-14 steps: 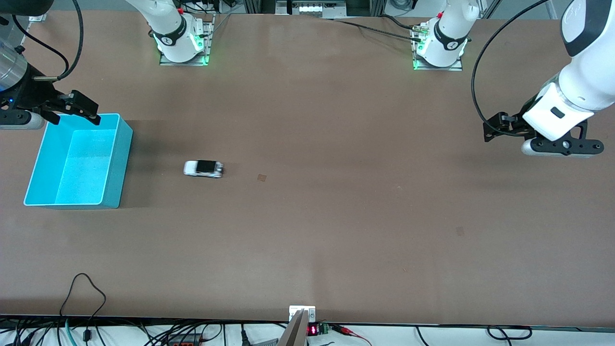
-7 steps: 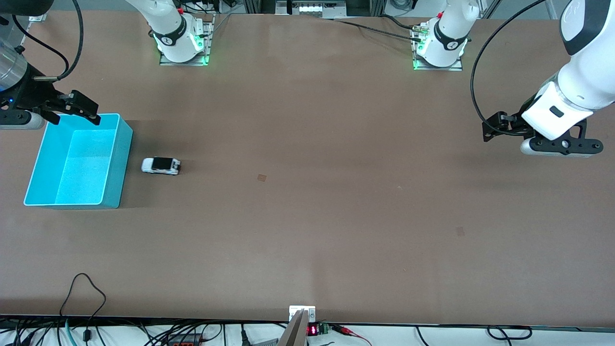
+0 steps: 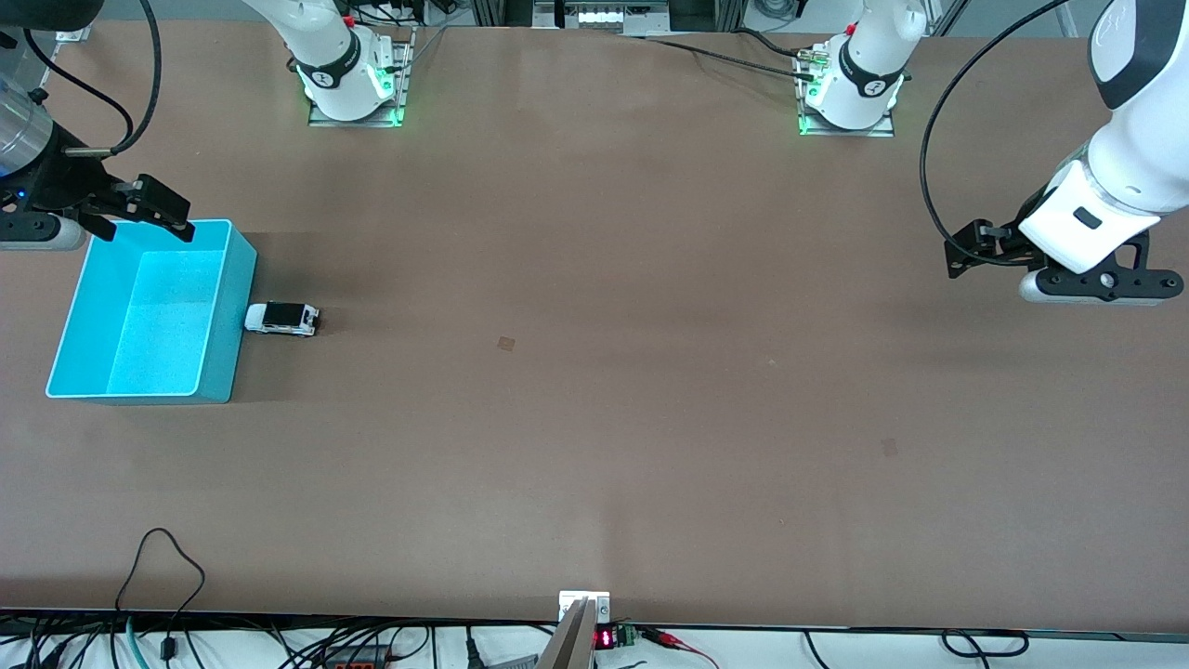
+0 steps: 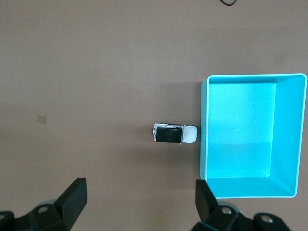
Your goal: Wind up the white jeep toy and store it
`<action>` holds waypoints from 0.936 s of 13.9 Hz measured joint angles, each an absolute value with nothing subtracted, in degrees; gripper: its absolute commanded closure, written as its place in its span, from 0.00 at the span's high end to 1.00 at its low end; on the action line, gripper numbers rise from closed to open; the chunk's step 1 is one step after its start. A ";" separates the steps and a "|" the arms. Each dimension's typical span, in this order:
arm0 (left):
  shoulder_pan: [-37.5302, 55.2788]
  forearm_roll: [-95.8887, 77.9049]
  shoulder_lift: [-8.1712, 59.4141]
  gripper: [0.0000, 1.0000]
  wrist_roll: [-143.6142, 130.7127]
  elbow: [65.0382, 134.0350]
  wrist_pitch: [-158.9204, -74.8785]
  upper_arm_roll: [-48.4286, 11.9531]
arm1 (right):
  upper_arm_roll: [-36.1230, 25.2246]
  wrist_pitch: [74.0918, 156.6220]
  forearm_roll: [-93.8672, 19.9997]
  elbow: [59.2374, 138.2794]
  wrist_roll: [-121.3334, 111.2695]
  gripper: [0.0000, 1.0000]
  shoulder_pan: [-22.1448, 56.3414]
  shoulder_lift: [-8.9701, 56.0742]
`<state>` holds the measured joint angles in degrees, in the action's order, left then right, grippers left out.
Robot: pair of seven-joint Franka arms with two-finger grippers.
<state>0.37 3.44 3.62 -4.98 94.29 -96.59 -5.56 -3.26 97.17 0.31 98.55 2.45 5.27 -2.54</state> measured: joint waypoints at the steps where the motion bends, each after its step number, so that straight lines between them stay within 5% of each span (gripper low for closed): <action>1: 0.38 3.56 3.75 1.00 -4.98 93.97 -96.65 -5.56 | -3.27 97.17 0.31 98.57 2.45 1.00 5.24 -2.48; 6: 0.54 3.61 4.83 1.00 -4.98 92.49 -96.63 -5.99 | -3.55 96.87 0.34 98.89 -4.93 1.00 4.77 0.66; 13: 0.45 3.62 4.88 1.00 -5.02 91.53 -96.05 -7.48 | -4.18 93.61 0.35 99.26 -44.39 1.00 0.72 8.19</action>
